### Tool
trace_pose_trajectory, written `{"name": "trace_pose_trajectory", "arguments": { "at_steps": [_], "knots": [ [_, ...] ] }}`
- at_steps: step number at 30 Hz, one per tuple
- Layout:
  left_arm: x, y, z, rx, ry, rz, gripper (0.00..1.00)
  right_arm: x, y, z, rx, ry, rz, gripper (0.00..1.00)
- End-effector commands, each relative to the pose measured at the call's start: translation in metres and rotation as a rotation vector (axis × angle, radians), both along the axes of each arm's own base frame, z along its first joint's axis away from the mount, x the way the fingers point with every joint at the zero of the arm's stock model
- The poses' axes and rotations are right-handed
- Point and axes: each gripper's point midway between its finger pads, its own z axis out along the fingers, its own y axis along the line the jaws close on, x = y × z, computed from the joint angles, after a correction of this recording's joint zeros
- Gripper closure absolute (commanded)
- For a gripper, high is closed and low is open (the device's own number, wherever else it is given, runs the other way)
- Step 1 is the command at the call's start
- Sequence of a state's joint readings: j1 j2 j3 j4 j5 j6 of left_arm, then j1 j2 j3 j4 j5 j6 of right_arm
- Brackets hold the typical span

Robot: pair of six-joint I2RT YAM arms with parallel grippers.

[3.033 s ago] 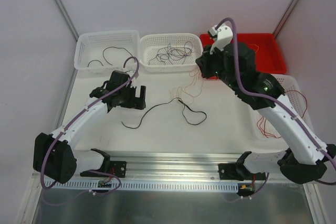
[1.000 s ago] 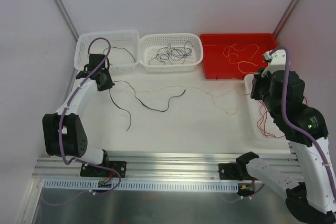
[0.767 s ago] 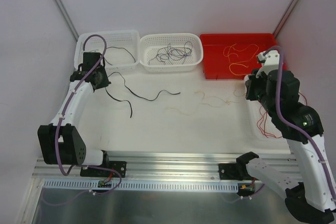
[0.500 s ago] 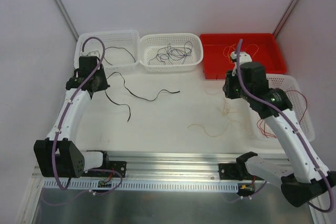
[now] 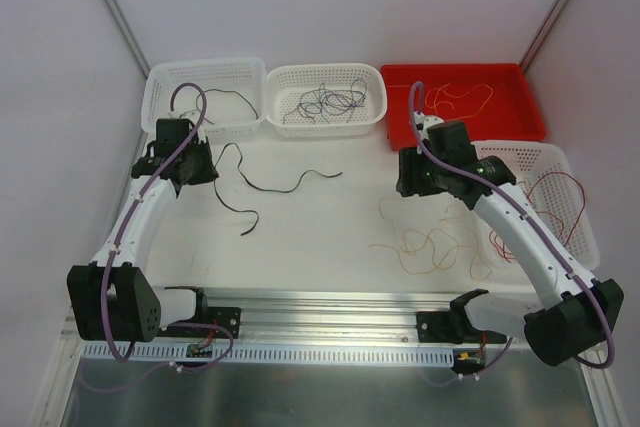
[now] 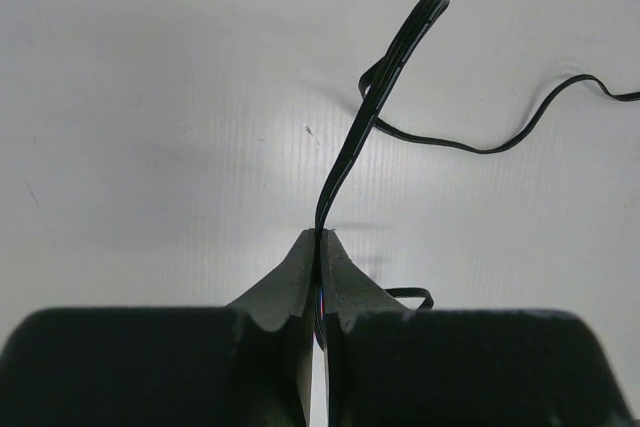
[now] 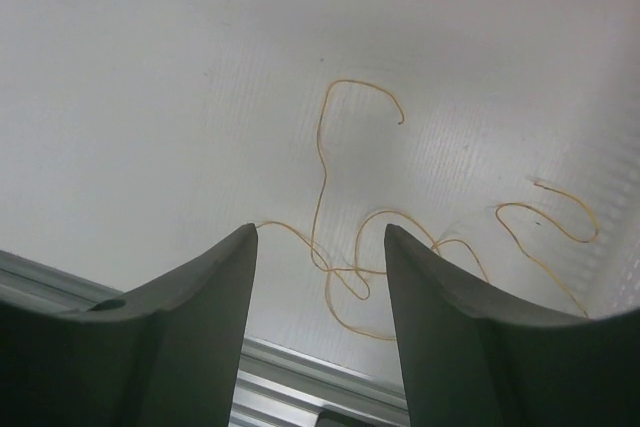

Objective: Untangle the cables

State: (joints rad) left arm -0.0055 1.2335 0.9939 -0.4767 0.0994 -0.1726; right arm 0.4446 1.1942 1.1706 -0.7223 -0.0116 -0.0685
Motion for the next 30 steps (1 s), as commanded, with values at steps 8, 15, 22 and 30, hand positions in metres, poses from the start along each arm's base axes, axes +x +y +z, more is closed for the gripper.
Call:
{"name": "trace_pose_trajectory", "arguments": {
  "at_steps": [8, 15, 22, 30],
  "knots": [
    [0.003, -0.019, 0.027, -0.077, -0.100, -0.078, 1.00, -0.035, 0.004, -0.053, 0.100, 0.122, -0.015, 0.43],
    [0.002, -0.037, 0.109, -0.155, -0.309, -0.149, 1.00, -0.039, 0.006, -0.045, 0.136, 0.061, -0.005, 0.41],
    [0.012, -0.033, 0.244, -0.147, -0.608, -0.128, 1.00, -0.047, 0.005, -0.025, 0.162, -0.007, 0.031, 0.27],
    [0.053, -0.018, 0.351, -0.113, -0.805, -0.044, 1.00, -0.058, 0.008, -0.012, 0.202, -0.032, 0.064, 0.13]
  ]
}}
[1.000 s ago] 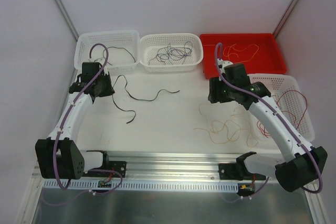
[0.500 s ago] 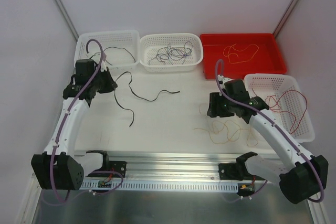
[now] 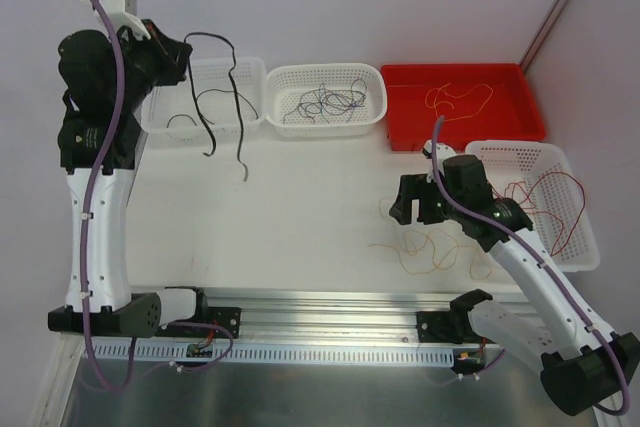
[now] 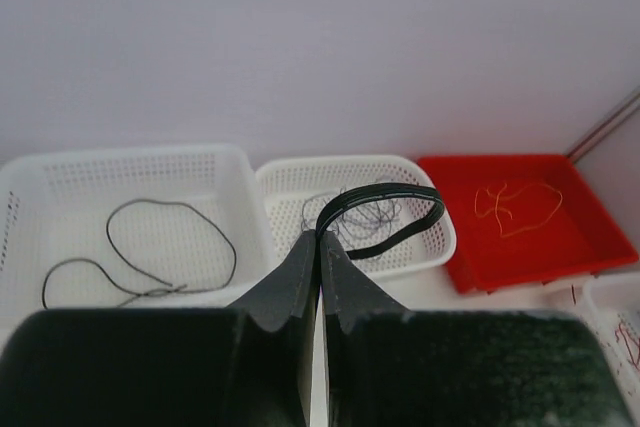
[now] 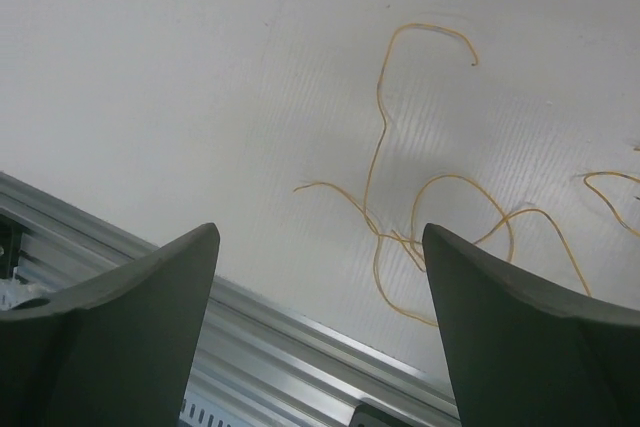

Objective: Untangle the cables

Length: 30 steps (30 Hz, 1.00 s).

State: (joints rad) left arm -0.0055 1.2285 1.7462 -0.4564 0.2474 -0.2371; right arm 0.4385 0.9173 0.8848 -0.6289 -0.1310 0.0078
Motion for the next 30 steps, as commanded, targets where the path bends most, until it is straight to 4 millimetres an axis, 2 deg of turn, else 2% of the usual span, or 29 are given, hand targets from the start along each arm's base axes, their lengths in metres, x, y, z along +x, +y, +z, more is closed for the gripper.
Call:
{"name": "trace_pose_trajectory", "arguments": {
  "at_steps": [1, 2, 3, 4, 5, 6, 7, 8, 9, 10, 11, 13, 14, 16, 17, 18, 22, 23, 24, 26, 30],
  "knots": [
    [0.021, 0.013, 0.046, -0.008, -0.093, 0.083, 1.00, -0.007, 0.009, 0.013, 0.051, -0.024, 0.048, 0.13],
    [0.026, 0.017, 0.053, 0.006, -0.112, 0.101, 1.00, -0.008, 0.011, 0.014, 0.062, -0.024, 0.059, 0.12],
    [0.045, 0.020, 0.049, 0.014, -0.095, 0.115, 1.00, -0.009, 0.012, 0.015, 0.067, -0.024, 0.064, 0.12],
    [0.045, 0.023, 0.072, 0.024, -0.150, 0.131, 1.00, -0.009, 0.011, 0.016, 0.055, -0.036, 0.085, 0.12],
    [0.051, 0.024, 0.077, 0.027, -0.162, 0.139, 1.00, -0.011, 0.013, 0.017, 0.062, -0.033, 0.096, 0.12],
    [0.069, 0.026, 0.071, 0.036, -0.147, 0.146, 1.00, -0.012, 0.014, 0.018, 0.066, -0.035, 0.103, 0.12],
    [0.070, 0.040, 0.088, 0.041, -0.188, 0.191, 1.00, -0.012, 0.015, 0.019, 0.069, -0.034, 0.107, 0.12],
    [0.088, 0.045, 0.080, 0.054, -0.171, 0.205, 1.00, -0.013, 0.016, 0.019, 0.074, -0.028, 0.114, 0.12],
    [0.095, 0.051, 0.081, 0.059, -0.176, 0.222, 1.00, -0.013, 0.016, 0.019, 0.073, -0.028, 0.118, 0.12],
    [0.095, 0.056, 0.095, 0.062, -0.212, 0.239, 1.00, -0.013, 0.017, 0.019, 0.073, -0.026, 0.121, 0.12],
    [0.114, 0.067, 0.084, 0.072, -0.193, 0.272, 1.00, -0.013, 0.016, 0.019, 0.069, -0.024, 0.122, 0.12],
    [0.127, 0.080, 0.087, 0.078, -0.213, 0.308, 1.00, -0.013, 0.016, 0.020, 0.063, -0.022, 0.122, 0.12],
    [0.143, 0.092, 0.080, 0.082, -0.212, 0.340, 1.00, -0.014, 0.015, 0.018, 0.054, -0.017, 0.122, 0.12],
    [0.158, 0.102, 0.071, 0.084, -0.210, 0.357, 1.00, -0.014, 0.012, 0.017, 0.041, -0.012, 0.119, 0.12],
    [0.172, 0.114, 0.057, 0.088, -0.187, 0.396, 1.00, -0.015, 0.011, 0.017, 0.034, -0.007, 0.118, 0.12],
    [0.179, 0.121, 0.054, 0.086, -0.195, 0.421, 1.00, -0.015, 0.011, 0.017, 0.030, -0.006, 0.118, 0.12],
    [0.221, 0.137, 0.000, 0.103, -0.120, 0.449, 1.00, -0.016, 0.008, 0.014, 0.021, 0.006, 0.107, 0.12],
    [0.234, 0.140, -0.022, 0.108, -0.082, 0.450, 1.00, -0.016, 0.007, 0.012, 0.014, 0.013, 0.101, 0.12],
    [0.241, 0.142, -0.035, 0.112, -0.065, 0.451, 1.00, -0.015, 0.007, 0.011, 0.010, 0.016, 0.098, 0.12],
    [0.258, 0.146, -0.079, 0.122, 0.017, 0.458, 1.00, -0.016, 0.006, 0.008, 0.005, 0.030, 0.092, 0.12],
    [0.275, 0.145, -0.167, 0.129, 0.187, 0.423, 1.00, -0.016, 0.007, 0.007, 0.005, 0.041, 0.092, 0.12]
  ]
}}
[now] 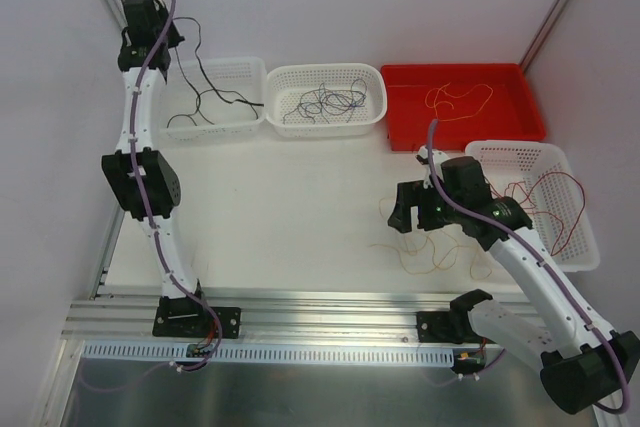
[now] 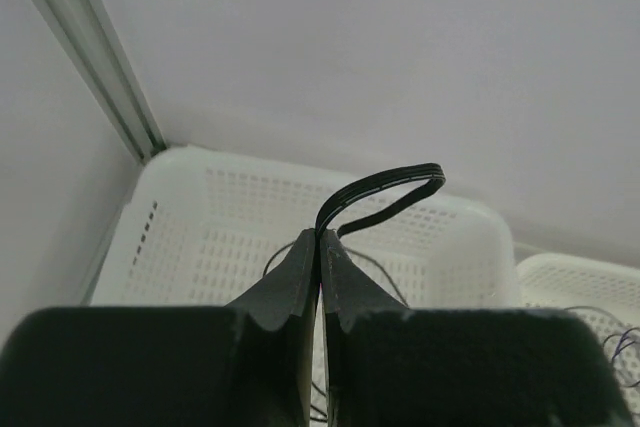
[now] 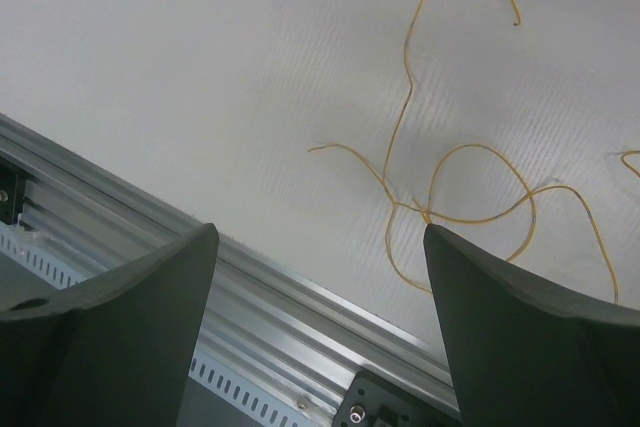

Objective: Untangle the cables

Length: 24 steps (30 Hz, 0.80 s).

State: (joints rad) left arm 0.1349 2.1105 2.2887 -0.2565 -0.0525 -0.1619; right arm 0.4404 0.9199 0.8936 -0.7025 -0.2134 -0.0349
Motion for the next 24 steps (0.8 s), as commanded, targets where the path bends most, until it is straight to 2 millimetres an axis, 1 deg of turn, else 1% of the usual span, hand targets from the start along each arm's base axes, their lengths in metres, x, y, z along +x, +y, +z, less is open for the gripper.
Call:
{"name": "trace_pose_trajectory", "arguments": {
  "at_steps": [1, 3, 4, 6, 8, 9, 10, 11, 12, 13, 14, 15, 16, 17, 18, 19, 20, 21, 22, 23, 24],
  "knots": [
    [0.012, 0.003, -0.052, 0.004, 0.077, -0.007, 1.00, 0.004, 0.001, 0.013, 0.003, -0.024, -0.002, 0.12],
    [0.012, 0.004, -0.087, -0.004, 0.144, -0.003, 1.00, 0.004, 0.001, 0.013, 0.003, -0.024, -0.004, 0.12],
    [0.011, 0.004, -0.098, -0.009, 0.166, -0.001, 0.99, 0.003, 0.001, 0.012, 0.002, -0.022, -0.006, 0.12],
    [0.009, 0.003, -0.118, -0.013, 0.209, -0.007, 0.90, 0.003, 0.000, 0.011, -0.003, -0.017, -0.009, 0.12],
    [0.002, 0.003, -0.127, -0.018, 0.236, -0.004, 0.83, 0.001, -0.003, 0.009, -0.015, -0.014, -0.016, 0.12],
    [0.000, 0.003, -0.125, -0.022, 0.236, -0.002, 0.73, 0.001, -0.005, 0.009, -0.021, -0.016, -0.023, 0.12],
    [-0.003, 0.001, -0.123, -0.035, 0.233, 0.001, 0.66, 0.000, -0.008, 0.007, -0.031, -0.011, -0.031, 0.12],
    [-0.007, -0.002, -0.108, -0.042, 0.211, -0.009, 0.59, 0.002, -0.012, 0.005, -0.051, -0.014, -0.046, 0.12],
    [-0.012, -0.005, -0.108, -0.050, 0.214, -0.018, 0.52, 0.001, -0.014, 0.003, -0.064, -0.010, -0.051, 0.12],
    [-0.019, -0.009, -0.088, -0.058, 0.182, -0.029, 0.39, 0.001, -0.019, -0.003, -0.096, 0.007, -0.068, 0.12],
    [-0.024, -0.011, -0.082, -0.062, 0.175, -0.039, 0.33, 0.000, -0.022, -0.005, -0.110, 0.015, -0.076, 0.12],
    [-0.031, -0.017, -0.083, -0.074, 0.184, -0.059, 0.27, 0.000, -0.023, -0.008, -0.118, 0.023, -0.077, 0.12],
    [-0.041, -0.020, -0.063, -0.084, 0.151, -0.064, 0.18, 0.000, -0.024, -0.011, -0.127, 0.032, -0.087, 0.12],
    [-0.050, -0.023, -0.069, -0.096, 0.170, -0.070, 0.16, 0.000, -0.026, -0.014, -0.134, 0.039, -0.093, 0.12],
    [-0.057, -0.031, -0.065, -0.117, 0.167, -0.099, 0.13, 0.000, -0.026, -0.017, -0.137, 0.047, -0.101, 0.12],
    [-0.070, -0.035, -0.045, -0.121, 0.133, -0.110, 0.09, 0.002, -0.027, -0.018, -0.141, 0.046, -0.108, 0.12],
    [-0.081, -0.039, -0.056, -0.142, 0.161, -0.116, 0.07, 0.002, -0.027, -0.021, -0.144, 0.050, -0.112, 0.12],
    [-0.090, -0.048, -0.056, -0.172, 0.165, -0.138, 0.05, 0.003, -0.027, -0.022, -0.143, 0.048, -0.118, 0.13],
    [-0.105, -0.052, -0.038, -0.180, 0.135, -0.148, 0.03, 0.004, -0.028, -0.023, -0.149, 0.046, -0.124, 0.13],
    [-0.117, -0.056, -0.053, -0.204, 0.170, -0.153, 0.01, 0.004, -0.029, -0.027, -0.157, 0.058, -0.127, 0.15],
    [-0.126, -0.062, -0.054, -0.224, 0.175, -0.164, 0.01, 0.005, -0.029, -0.030, -0.161, 0.063, -0.128, 0.16]
  ]
}}
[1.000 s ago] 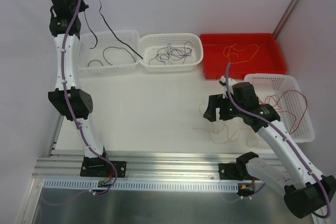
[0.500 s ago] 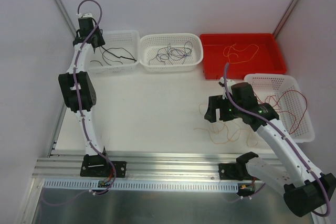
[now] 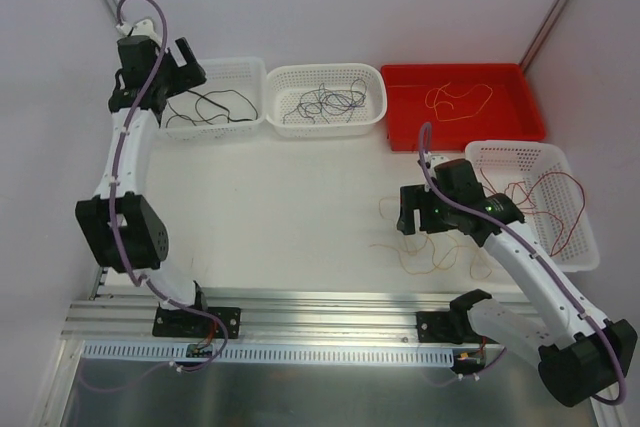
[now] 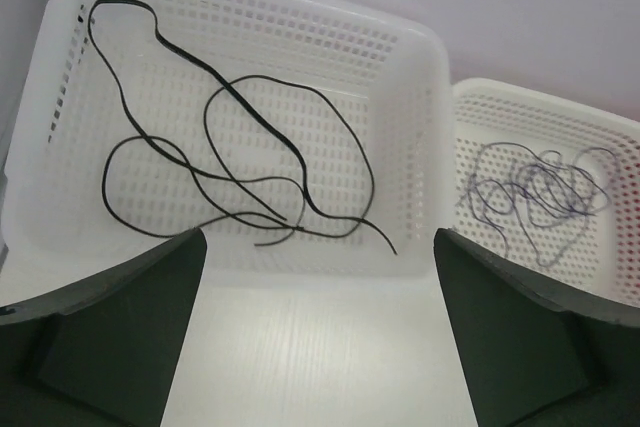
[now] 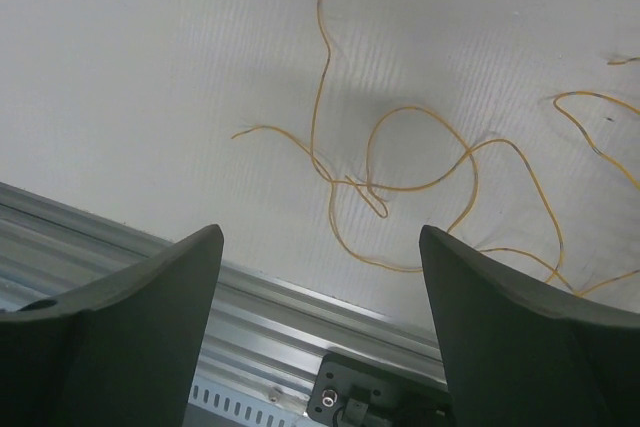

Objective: Untangle the cables

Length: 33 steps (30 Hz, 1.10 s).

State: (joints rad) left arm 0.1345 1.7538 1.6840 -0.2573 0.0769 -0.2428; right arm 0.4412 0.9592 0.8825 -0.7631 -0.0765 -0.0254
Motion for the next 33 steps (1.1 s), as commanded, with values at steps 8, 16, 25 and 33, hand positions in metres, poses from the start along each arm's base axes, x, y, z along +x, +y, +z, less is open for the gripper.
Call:
{"name": "trace_pose_trajectory", "arguments": {
  "at_steps": [8, 16, 25, 33],
  "knots": [
    [-0.141, -0.107, -0.014, -0.161, 0.029, -0.280, 0.01, 0.003, 0.007, -0.038, 0.014, 0.075, -0.025, 0.29],
    [-0.215, -0.147, -0.083, -0.125, 0.158, -0.470, 0.01, 0.021, 0.037, -0.060, 0.058, 0.090, 0.054, 0.39],
    [-0.223, -0.147, -0.103, -0.128, 0.206, -0.473, 0.01, 0.039, 0.050, -0.088, -0.024, 0.127, 0.068, 0.78],
    [-0.224, -0.150, -0.098, -0.136, 0.191, -0.490, 0.01, 0.059, 0.117, 0.022, 0.048, -0.034, 0.246, 0.99]
  ]
}}
